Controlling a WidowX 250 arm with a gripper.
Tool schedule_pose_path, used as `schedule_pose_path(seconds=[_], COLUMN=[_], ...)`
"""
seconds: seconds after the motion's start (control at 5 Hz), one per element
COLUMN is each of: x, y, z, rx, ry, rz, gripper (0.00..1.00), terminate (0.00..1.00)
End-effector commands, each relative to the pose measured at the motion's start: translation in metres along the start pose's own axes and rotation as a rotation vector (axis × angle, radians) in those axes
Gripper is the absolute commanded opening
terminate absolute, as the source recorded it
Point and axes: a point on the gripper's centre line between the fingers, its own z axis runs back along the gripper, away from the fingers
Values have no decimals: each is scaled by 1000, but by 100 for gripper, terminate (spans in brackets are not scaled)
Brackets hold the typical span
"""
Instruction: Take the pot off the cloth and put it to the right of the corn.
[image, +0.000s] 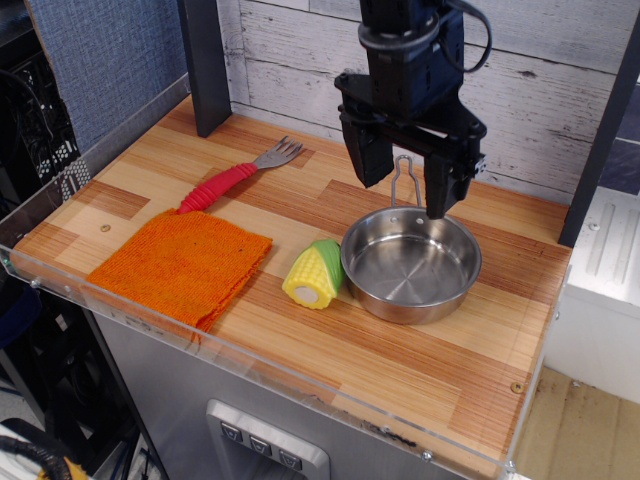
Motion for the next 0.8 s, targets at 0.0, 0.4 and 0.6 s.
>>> schedule_pose_path(seconds=[0.0, 0.4, 0.6], x=[-9, -14, -14], y=[15, 22, 22], z=[32, 37, 37], rx=[110, 126, 126], ry=[-15, -4, -4], rz=[111, 135, 135], gripper=[100, 100, 100], terminate=[0, 0, 100])
